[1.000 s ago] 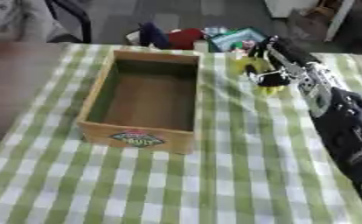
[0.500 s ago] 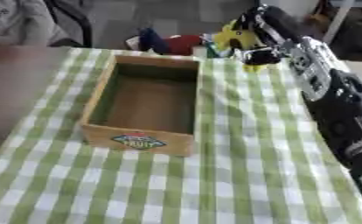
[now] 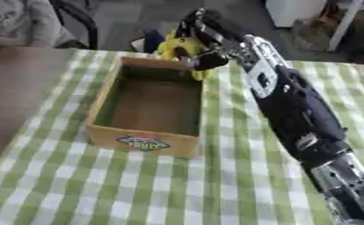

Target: Pick up objects on the table and place them in the box.

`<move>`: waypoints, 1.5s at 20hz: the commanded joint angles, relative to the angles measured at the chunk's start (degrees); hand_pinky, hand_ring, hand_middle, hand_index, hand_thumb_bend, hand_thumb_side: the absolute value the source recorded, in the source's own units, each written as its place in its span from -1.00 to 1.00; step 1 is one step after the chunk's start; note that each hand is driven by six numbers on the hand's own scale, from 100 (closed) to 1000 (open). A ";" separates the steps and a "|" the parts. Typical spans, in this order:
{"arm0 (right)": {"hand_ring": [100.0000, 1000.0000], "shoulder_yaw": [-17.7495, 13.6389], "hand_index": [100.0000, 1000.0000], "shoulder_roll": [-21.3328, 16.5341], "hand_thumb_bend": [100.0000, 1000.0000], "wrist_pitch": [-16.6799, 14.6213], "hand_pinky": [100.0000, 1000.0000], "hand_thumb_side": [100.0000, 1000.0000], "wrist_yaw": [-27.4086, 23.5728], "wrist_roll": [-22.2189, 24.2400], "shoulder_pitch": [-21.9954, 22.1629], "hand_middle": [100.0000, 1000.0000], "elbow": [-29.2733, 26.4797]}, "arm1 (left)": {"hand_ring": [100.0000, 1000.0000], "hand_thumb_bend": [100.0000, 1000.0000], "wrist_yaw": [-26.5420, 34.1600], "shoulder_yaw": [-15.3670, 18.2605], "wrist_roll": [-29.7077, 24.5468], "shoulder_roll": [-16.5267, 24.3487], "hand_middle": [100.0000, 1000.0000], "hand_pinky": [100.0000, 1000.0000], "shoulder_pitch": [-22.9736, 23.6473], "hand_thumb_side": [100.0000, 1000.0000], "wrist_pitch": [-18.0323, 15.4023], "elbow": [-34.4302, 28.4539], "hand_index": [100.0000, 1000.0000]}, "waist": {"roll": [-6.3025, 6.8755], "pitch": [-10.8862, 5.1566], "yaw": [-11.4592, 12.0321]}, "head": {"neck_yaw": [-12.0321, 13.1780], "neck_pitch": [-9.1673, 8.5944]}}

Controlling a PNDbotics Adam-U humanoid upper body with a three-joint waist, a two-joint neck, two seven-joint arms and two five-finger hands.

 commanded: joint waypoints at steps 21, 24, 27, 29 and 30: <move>0.60 3.26 0.77 3.32 -1.00 -2.34 0.34 -0.77 0.44 12.38 0.61 0.67 -4.49 | 0.13 -0.93 -0.06 0.28 -0.03 0.09 0.00 -0.06 -0.62 0.14 -0.21 -0.99 -0.10 | 0.39 -0.99 -2.28 | 1.05 -0.53; 0.54 3.07 0.74 1.62 -1.00 -1.06 0.26 -0.78 -7.33 11.21 1.06 0.61 -8.89 | 0.13 -0.93 -0.19 0.60 0.27 0.29 0.00 -0.06 -0.17 0.13 -0.30 -0.85 -0.10 | 0.35 -1.43 -3.41 | 1.86 -0.13; 0.48 2.83 0.71 -1.03 -1.00 0.91 0.20 -0.74 -15.66 9.40 2.76 0.58 -15.40 | 0.13 -0.92 -0.42 1.03 0.68 0.55 0.00 -0.06 0.29 0.13 -0.47 -0.74 -0.10 | 0.22 -1.87 -5.05 | 3.04 0.35; 0.44 1.95 0.68 -3.14 -1.00 3.02 0.13 -0.64 -21.88 8.36 5.23 0.54 -20.38 | 0.13 -0.93 -0.61 1.36 0.97 0.74 0.00 -0.06 0.64 0.14 -0.57 -0.64 -0.10 | 0.20 -2.03 -6.29 | 4.07 0.47; 0.42 1.31 0.67 -4.10 -1.00 4.48 0.10 -0.57 -25.20 7.97 6.66 0.53 -22.81 | 0.13 -0.93 -0.71 1.53 1.13 0.82 0.00 -0.06 0.81 0.14 -0.62 -0.58 -0.10 | 0.22 -2.06 -6.87 | 4.55 0.50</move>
